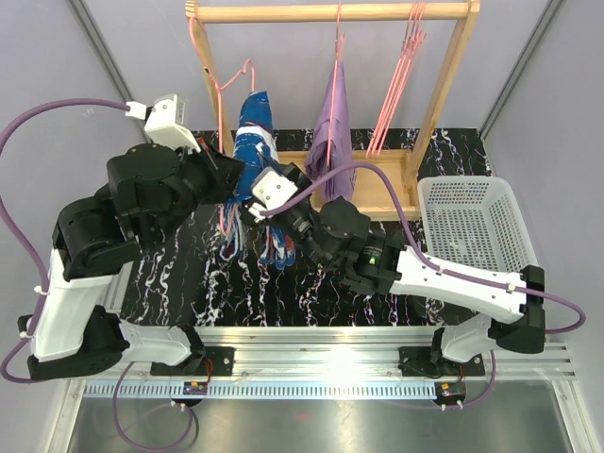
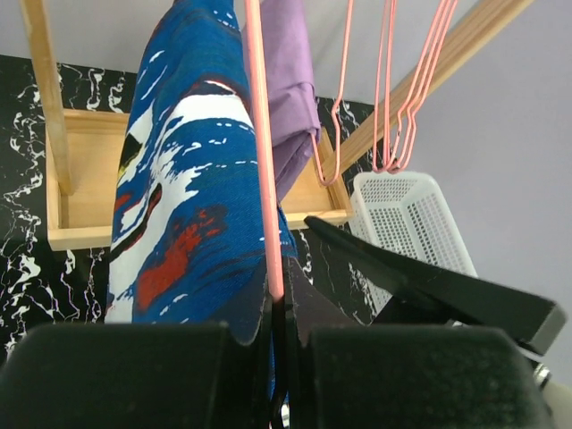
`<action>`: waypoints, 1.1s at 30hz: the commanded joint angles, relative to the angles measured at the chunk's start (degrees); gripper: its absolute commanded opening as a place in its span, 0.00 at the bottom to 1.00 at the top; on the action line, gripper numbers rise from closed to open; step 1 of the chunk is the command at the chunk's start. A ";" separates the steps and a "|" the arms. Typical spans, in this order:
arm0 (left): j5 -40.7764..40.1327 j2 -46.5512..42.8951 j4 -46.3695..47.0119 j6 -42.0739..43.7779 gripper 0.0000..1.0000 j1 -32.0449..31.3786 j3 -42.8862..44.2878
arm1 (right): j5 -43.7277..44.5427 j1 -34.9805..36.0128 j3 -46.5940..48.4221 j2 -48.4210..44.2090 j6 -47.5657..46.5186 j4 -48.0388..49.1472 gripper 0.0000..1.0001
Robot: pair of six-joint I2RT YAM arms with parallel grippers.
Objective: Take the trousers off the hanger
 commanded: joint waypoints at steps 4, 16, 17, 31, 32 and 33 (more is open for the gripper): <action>3.72 -1.06 9.01 3.53 0.00 -0.29 -0.52 | -0.32 -0.24 3.05 -0.56 -1.35 1.11 0.64; 3.46 -2.37 8.48 3.71 0.00 -0.29 -6.73 | 4.85 -0.41 4.80 -1.78 -2.23 7.43 0.00; 3.28 -3.08 8.74 3.45 0.00 -0.20 -8.67 | 5.47 -0.33 4.89 -2.14 -2.58 8.14 0.00; -2.61 -14.50 11.12 -3.58 0.00 -0.20 -31.27 | 13.74 -0.33 1.99 -9.34 -4.08 18.60 0.00; -2.78 -15.29 10.94 -3.85 0.00 -0.29 -31.89 | 13.66 -0.33 2.17 -9.87 -3.91 18.60 0.00; -2.87 -15.65 10.85 -3.94 0.00 -0.29 -32.94 | 13.48 -0.41 2.17 -10.23 -3.64 18.51 0.00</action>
